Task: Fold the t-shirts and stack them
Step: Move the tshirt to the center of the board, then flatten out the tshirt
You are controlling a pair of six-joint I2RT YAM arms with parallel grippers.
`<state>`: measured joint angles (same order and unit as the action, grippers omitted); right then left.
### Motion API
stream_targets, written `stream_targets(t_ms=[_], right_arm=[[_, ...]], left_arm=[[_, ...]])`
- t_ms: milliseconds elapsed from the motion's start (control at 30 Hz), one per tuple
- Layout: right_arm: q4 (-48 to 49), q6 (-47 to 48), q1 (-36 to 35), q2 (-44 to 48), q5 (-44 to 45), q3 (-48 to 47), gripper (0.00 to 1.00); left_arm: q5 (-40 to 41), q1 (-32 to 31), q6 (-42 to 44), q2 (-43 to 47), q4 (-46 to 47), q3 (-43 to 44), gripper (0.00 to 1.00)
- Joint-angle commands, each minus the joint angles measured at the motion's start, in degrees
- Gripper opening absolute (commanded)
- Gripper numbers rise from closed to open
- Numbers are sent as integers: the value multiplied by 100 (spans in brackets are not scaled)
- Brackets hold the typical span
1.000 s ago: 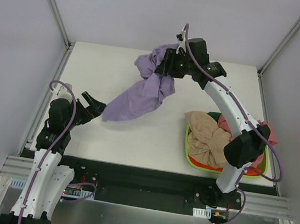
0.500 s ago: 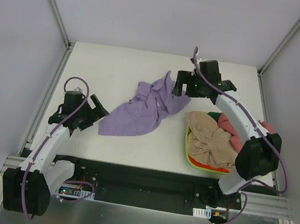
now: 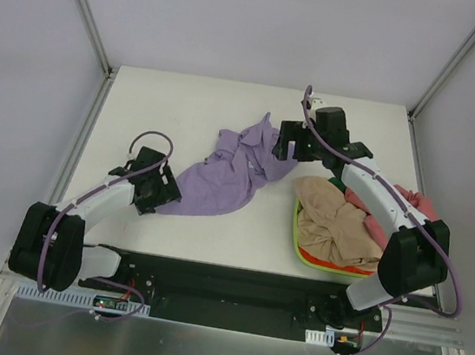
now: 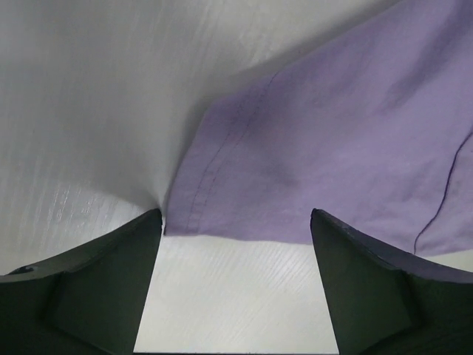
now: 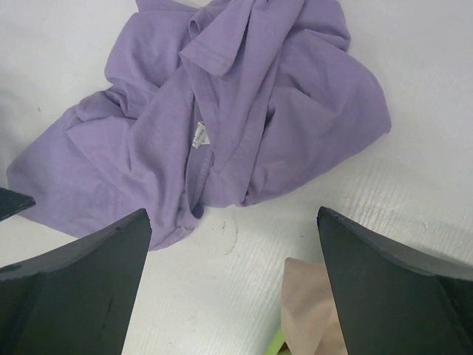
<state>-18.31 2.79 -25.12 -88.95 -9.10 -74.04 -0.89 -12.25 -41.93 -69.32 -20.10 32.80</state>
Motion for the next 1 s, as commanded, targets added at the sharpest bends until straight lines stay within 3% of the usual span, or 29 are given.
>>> stream_targets(t_ms=[0, 100, 200, 300, 367, 533, 733, 967], right_arm=[[494, 143, -19, 220, 225, 179, 96], [504, 222, -19, 237, 286, 258, 96], [494, 310, -10, 273, 426, 311, 96], [460, 450, -27, 316, 419, 355, 96], [294, 862, -97, 317, 260, 329, 96], [-287, 1698, -914, -33, 1339, 22, 96], [-279, 1313, -1424, -702, 1280, -172, 96], [-287, 944, -2048, -1669, 1525, -830, 88]], left_arm=[[519, -251, -201, -634, -108, 349, 76], [572, -357, -254, -1126, -108, 552, 63], [572, -427, -210, -1566, -117, 815, 37], [720, -454, -201, -1743, -117, 974, 0], [984, -454, -166, -1629, -249, 1053, 0], [2082, -147, -131, -892, -670, 1133, 0], [2329, 732, -8, -65, -706, 773, 0], [2119, 794, 176, 67, -706, 728, 0]])
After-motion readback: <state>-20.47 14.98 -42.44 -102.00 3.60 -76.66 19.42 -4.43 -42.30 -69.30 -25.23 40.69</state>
